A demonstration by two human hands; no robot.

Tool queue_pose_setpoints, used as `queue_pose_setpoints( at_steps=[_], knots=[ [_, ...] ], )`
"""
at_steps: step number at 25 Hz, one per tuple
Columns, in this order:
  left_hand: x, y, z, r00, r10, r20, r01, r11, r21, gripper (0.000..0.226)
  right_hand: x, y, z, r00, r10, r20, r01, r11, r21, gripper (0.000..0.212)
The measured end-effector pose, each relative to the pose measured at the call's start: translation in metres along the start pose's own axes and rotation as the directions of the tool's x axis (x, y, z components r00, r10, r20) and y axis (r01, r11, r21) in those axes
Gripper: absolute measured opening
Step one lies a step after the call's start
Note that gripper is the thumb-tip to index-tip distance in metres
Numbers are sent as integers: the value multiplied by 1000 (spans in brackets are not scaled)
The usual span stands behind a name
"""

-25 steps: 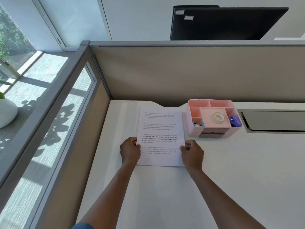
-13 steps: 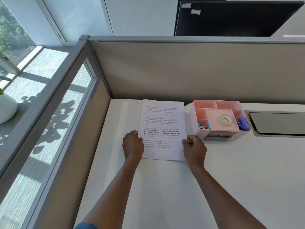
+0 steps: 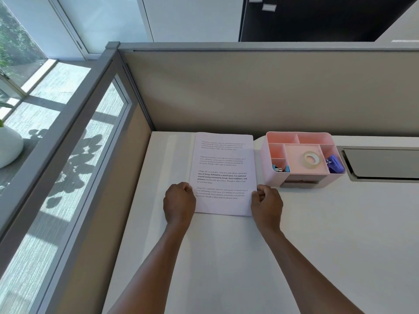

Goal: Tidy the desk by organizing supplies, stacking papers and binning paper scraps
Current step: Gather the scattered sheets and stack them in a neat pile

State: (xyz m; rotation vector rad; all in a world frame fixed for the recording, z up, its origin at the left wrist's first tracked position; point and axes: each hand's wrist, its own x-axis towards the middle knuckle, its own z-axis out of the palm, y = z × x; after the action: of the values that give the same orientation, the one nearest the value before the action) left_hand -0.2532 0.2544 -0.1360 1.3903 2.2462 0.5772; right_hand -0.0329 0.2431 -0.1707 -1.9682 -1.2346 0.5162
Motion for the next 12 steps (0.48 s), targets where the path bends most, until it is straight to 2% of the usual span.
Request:
queue_pose_setpoints(
  at_steps=[5, 9, 12],
  knots=[
    [-12, -7, -11, 1000, -9, -14, 9, 1000, 18, 31, -5, 2, -11, 995, -66, 72, 69, 997, -47, 19],
    [-40, -33, -20, 1000, 21, -17, -18, 986, 165, 26, -20, 15, -37, 985, -91, 150, 122, 968, -219, 22],
    [-74, -48, -21, 1000, 8, 26, -14, 972, 233, 36, -44, 33, -66, 969, -129, 208, 180, 953, -246, 27]
  ],
)
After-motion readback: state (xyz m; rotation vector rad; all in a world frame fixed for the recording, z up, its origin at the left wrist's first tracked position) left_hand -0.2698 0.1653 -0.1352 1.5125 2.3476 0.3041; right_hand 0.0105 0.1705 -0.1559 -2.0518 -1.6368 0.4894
